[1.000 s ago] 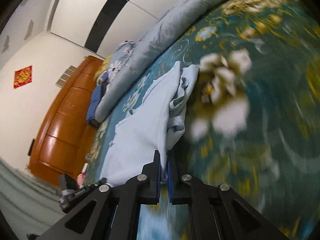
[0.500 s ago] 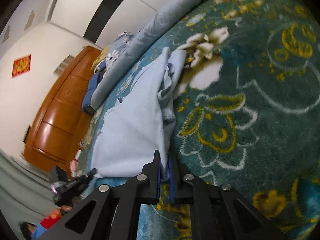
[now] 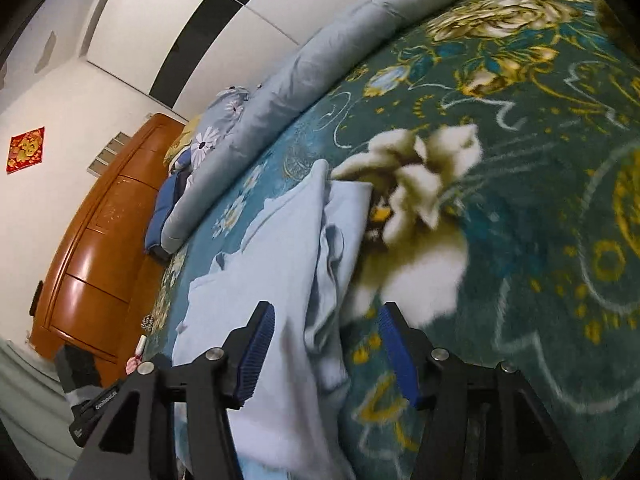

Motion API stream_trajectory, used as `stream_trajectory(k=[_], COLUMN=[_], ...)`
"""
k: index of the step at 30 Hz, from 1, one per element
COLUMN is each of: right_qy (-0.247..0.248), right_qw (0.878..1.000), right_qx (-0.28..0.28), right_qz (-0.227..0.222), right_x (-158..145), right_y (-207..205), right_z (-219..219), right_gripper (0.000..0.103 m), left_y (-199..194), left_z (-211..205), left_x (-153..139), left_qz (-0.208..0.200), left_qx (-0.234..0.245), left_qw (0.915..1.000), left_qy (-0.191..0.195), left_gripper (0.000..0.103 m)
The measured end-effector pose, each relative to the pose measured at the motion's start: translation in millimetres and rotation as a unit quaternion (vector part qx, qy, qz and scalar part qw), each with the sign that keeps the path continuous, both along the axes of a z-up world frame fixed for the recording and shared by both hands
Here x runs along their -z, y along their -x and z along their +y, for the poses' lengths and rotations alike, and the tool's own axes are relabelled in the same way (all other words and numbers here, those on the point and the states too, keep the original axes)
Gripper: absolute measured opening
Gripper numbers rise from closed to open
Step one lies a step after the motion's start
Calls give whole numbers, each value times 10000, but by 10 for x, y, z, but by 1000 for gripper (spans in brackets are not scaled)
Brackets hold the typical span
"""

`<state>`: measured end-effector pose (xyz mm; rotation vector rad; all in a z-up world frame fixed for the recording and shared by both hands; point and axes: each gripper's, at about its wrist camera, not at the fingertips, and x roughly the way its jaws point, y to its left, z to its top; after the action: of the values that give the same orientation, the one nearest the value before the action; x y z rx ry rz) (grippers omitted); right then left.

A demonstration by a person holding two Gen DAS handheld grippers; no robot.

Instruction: Fold clothes

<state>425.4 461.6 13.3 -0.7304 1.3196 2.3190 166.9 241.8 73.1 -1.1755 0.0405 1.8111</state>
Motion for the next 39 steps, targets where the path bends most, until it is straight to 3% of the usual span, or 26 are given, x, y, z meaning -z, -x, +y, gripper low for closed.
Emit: stream_trajectory(k=[6,8,10,12,21,29,34,39], right_qy=[-138,-104,-11,-115,-673,-1485,-2022,-2155], right_qw=[9994,9993,9992,9988,9946,9779,9594,9470], right_qx=[-268,-305,-355,-403,-586,-981,-1410,-1807], right_qz=[-181,-182,-208,-265,-523,-1099,-1369,-1554], right_x=[-15,1,22,-15,-523,-1213,-1554,-1519], right_y=[203,211,219,243,467,1002,1628,2292], right_z=[42,45,45,20,-141,-514,-933,-1398], right_gripper=[56,43,21,14,11,10,10,10], left_y=[-129,-144,-138,-115,-83,-46,174,480], left_z=[476,463,459,471,500,-356,-909,-1438], left_x=[324,366,395,440,476,437,379,396], left_qz=[-94,-74,-108,-198,-232,-636,-517,-738], left_qx=[251,259,289,291,280,-333,-1027,-1603], left_qw=[9994,9994,9993,9992,9989,9973,9932,9836], left_qy=[238,206,187,191,313,-141,-184,-376], left_gripper=[18,18,17,15,7,7,7,7])
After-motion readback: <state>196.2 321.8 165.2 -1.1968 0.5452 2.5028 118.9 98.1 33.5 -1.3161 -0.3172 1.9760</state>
